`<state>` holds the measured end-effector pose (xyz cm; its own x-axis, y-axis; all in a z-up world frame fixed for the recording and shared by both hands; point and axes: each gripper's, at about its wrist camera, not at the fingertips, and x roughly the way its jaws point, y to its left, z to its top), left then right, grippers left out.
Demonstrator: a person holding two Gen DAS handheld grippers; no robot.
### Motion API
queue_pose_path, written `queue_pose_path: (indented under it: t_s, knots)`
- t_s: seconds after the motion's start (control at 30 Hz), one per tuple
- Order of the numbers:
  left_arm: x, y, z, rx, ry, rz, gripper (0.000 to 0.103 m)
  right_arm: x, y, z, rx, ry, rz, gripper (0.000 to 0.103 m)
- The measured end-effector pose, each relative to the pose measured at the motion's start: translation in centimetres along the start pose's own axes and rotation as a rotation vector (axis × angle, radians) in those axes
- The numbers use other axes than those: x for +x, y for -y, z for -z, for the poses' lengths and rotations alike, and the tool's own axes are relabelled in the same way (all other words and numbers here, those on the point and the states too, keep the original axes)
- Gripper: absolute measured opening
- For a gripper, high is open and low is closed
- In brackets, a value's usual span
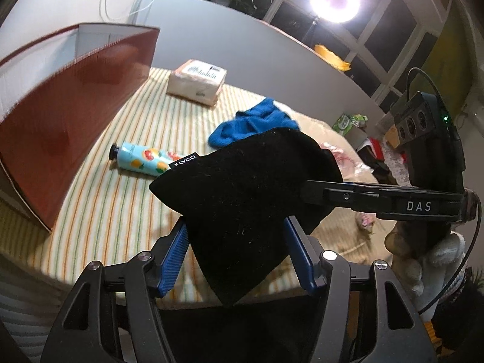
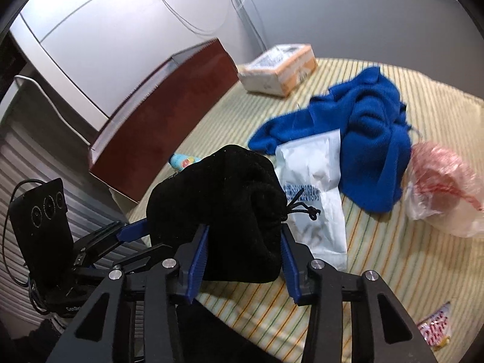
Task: Organize soft objects
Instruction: 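Carry the black pouch with the left gripper over the shoebox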
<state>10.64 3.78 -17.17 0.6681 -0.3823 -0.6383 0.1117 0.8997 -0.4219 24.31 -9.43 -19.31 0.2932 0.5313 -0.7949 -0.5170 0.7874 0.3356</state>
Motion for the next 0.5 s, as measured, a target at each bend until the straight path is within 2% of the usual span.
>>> queue_pose_path:
  t_s: [0.2,0.5]
  knots:
    - [-1.8,1.0,-0.8,0.014,0.049,0.016,0.061,-2.4,-1.2,-0.5,-0.028,0.046,0.001,0.04]
    - [-4.2,1.2,-2.2,0.028,0.11,0.001,0.061,-4.1,-3.5,-2.1,-0.077,0.08,-0.013,0.04]
